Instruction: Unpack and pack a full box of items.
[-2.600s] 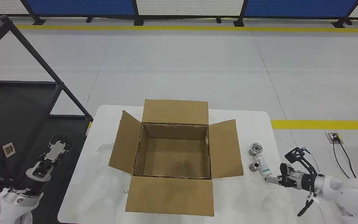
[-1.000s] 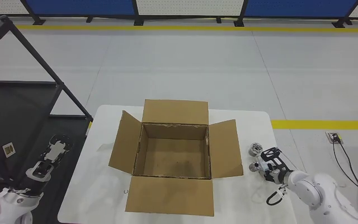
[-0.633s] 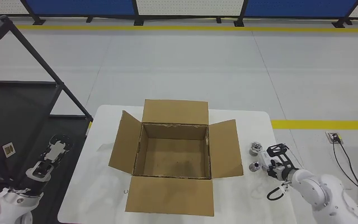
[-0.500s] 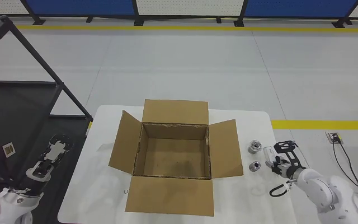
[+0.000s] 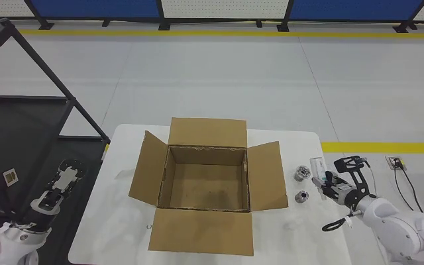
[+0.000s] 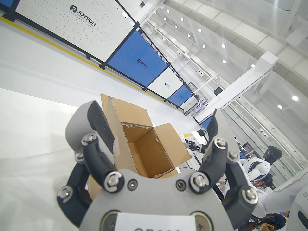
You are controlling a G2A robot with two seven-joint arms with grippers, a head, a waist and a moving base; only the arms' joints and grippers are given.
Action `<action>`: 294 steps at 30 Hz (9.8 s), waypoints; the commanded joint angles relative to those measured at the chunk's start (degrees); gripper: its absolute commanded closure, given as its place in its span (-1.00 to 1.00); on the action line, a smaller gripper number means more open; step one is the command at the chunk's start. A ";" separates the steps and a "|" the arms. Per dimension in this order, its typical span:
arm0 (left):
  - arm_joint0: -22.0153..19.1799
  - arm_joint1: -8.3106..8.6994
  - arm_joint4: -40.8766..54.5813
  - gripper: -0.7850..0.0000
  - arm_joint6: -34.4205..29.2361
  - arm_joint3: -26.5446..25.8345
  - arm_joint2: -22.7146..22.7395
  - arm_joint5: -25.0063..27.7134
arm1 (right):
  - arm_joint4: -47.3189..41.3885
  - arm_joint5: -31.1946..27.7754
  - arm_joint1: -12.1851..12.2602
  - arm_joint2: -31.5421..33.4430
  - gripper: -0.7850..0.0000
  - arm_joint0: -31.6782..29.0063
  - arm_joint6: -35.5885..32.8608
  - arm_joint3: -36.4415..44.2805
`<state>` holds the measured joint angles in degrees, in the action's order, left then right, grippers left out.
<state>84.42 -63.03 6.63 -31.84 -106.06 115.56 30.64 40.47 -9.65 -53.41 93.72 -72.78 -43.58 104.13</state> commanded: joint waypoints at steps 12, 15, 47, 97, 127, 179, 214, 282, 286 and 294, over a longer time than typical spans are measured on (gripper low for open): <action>0.00 0.00 0.00 -1.00 0.00 0.00 0.00 0.00 | 0.39 0.46 -0.03 -0.52 1.00 -0.05 -0.14 2.81; 0.00 0.00 0.00 -1.00 0.00 0.00 0.00 0.00 | 0.48 0.59 -0.12 -0.66 1.00 -0.44 1.59 2.59; 5.63 -0.48 -4.36 -1.00 11.26 1.18 2.32 -0.29 | -3.44 25.38 -14.16 -53.36 1.00 43.17 2.49 -16.70; 5.63 -0.48 -4.36 -1.00 11.26 1.18 2.32 -0.29 | -9.41 6.49 -43.39 -77.64 1.00 66.39 -8.03 -72.89; 5.63 -0.48 -4.36 -1.00 11.26 1.18 2.32 -0.29 | -8.14 2.32 -54.32 -77.57 0.28 69.35 -9.12 -93.91; 5.63 -0.48 -4.36 -1.00 11.26 1.18 2.32 -0.29 | -1.17 -0.02 -50.42 -75.59 -1.00 65.55 -4.88 -81.49; 5.63 -0.48 -4.36 -1.00 11.26 1.18 2.32 -0.29 | 10.27 -7.36 -27.81 -50.06 -1.00 41.34 1.84 -30.28; 5.63 -0.48 -4.36 -1.00 11.26 1.18 2.32 -0.29 | 20.35 -2.43 -15.66 -2.94 -0.52 6.32 -3.05 -21.11; 5.63 -0.48 -4.36 -1.00 11.26 1.18 2.32 -0.29 | 20.21 -1.65 -15.61 -3.70 -0.02 7.51 -3.24 -22.52; 5.63 -0.48 -4.36 -1.00 11.26 1.18 2.32 -0.29 | 20.30 -0.69 -15.41 -4.76 1.00 8.08 -3.24 -22.40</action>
<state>90.05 -63.51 2.27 -20.58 -104.89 117.88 30.35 60.67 -10.49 -68.85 89.01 -64.55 -47.05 81.32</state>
